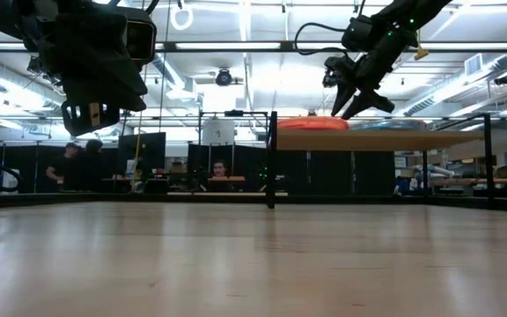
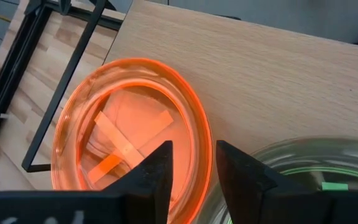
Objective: Place and stack plates onto a shelf
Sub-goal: Stack the blue plate on top of the green plate on the shelf
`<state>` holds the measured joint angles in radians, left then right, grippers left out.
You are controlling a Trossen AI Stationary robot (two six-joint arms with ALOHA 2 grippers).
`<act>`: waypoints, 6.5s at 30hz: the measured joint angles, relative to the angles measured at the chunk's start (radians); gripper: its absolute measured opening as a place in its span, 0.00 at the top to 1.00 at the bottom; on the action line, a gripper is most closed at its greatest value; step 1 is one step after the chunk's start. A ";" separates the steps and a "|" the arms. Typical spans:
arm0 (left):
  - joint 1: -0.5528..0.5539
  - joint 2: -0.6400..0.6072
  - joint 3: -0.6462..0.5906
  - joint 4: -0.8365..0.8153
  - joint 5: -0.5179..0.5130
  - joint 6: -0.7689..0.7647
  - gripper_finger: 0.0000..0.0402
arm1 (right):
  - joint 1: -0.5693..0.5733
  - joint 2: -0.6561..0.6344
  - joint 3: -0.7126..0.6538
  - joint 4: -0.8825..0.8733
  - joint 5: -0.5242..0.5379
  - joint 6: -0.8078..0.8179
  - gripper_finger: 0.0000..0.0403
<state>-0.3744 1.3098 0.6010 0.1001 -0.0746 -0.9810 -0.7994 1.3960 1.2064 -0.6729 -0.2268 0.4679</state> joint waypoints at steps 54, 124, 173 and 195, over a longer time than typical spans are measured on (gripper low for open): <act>0.000 0.000 0.000 0.007 -0.002 -0.002 0.81 | 1.135 -0.199 0.000 -0.214 0.052 0.267 0.68; 0.000 0.000 0.000 0.007 -0.011 0.008 0.81 | 1.381 0.433 -0.150 -0.208 -0.113 -0.054 0.68; 0.000 0.000 0.000 0.007 -0.011 0.008 0.81 | 1.355 0.434 -0.150 -0.158 -0.110 -0.068 0.99; 0.000 0.000 0.000 0.007 -0.011 0.008 0.81 | 1.201 0.435 0.028 -0.279 -0.115 -0.222 0.99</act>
<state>-0.3744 1.3094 0.6010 0.1073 -0.0853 -0.9730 0.4016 1.8305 1.2339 -0.9523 -0.3416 0.2458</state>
